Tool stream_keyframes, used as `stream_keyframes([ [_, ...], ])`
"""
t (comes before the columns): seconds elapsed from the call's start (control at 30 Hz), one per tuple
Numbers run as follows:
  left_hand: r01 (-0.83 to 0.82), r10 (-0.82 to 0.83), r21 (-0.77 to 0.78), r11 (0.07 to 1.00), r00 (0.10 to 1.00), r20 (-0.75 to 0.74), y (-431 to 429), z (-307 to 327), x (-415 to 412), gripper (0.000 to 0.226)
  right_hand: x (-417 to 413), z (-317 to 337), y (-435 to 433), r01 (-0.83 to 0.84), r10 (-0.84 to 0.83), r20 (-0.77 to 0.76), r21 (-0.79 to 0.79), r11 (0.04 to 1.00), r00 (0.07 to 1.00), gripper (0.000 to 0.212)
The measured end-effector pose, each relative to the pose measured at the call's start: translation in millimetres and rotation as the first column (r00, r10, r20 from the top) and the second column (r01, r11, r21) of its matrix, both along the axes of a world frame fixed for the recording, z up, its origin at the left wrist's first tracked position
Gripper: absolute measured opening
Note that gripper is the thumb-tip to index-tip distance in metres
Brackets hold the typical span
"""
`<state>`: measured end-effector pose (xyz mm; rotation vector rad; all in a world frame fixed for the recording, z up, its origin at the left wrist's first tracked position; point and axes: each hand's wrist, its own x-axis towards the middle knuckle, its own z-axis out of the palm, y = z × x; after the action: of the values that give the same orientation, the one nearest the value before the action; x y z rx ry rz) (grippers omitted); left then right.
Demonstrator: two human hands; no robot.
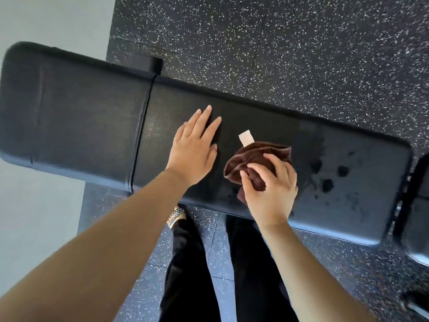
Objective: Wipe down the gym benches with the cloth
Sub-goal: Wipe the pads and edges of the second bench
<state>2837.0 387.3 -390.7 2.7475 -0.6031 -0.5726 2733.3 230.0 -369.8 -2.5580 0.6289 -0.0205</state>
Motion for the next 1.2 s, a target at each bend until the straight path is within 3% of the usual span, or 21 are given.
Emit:
stream_keyframes([
  [0.07,0.038,-0.038,-0.003,0.999,0.999,-0.014,12.8,1.3,-10.3,0.055,-10.6,-1.5,3.6,-0.003,0.003,0.027,-0.009,1.0,1.0,0.015],
  [0.2,0.214,-0.214,-0.009,0.977,0.977,0.01,60.9,1.7,-33.1,0.055,0.1,-5.8,21.7,0.333,-0.335,0.052,0.043,0.942,0.941,0.018],
  [0.27,0.274,-0.274,-0.019,0.961,0.962,0.013,88.4,-0.7,-40.4,0.055,11.3,-4.3,52.5,0.42,-0.423,0.046,0.069,0.905,0.905,0.019],
  [0.4,0.311,-0.31,-0.036,0.95,0.951,0.008,115.4,-4.5,-45.3,0.05,-0.1,-6.8,111.6,0.179,-0.18,0.012,0.047,0.983,0.984,0.016],
  [0.57,0.236,-0.236,-0.107,0.966,0.972,0.016,109.5,-5.0,-50.2,0.05,-36.4,-9.1,93.0,0.101,-0.101,0.01,0.005,0.995,0.995,0.016],
  [0.67,0.163,-0.161,-0.112,0.98,0.987,0.025,102.3,-6.3,-57.5,0.048,-58.1,-9.7,59.1,0.194,-0.192,0.048,-0.034,0.98,0.98,0.016],
  [0.77,0.087,-0.082,-0.1,0.991,0.995,0.048,91.9,-9.6,-64.7,0.047,-60.3,-10.5,35.0,0.397,-0.398,0.051,0.016,0.918,0.916,0.019],
  [0.83,0.045,-0.037,-0.097,0.994,0.996,0.083,86.5,-12.7,-69.1,0.046,-52.1,-9.3,40.3,0.438,-0.44,0.051,0.033,0.898,0.897,0.018],
  [0.97,-0.027,0.039,-0.096,0.995,0.991,0.125,77.3,-19.1,-74.9,0.044,-44.1,-11.9,63.4,0.252,-0.252,0.061,0.009,0.968,0.966,0.016],
  [1.2,-0.134,0.139,-0.05,0.99,0.982,0.129,52.4,-15.6,-79.6,0.046,-76.3,-19.2,18.9,0.039,-0.038,0.078,-0.014,0.999,0.996,0.015],
])
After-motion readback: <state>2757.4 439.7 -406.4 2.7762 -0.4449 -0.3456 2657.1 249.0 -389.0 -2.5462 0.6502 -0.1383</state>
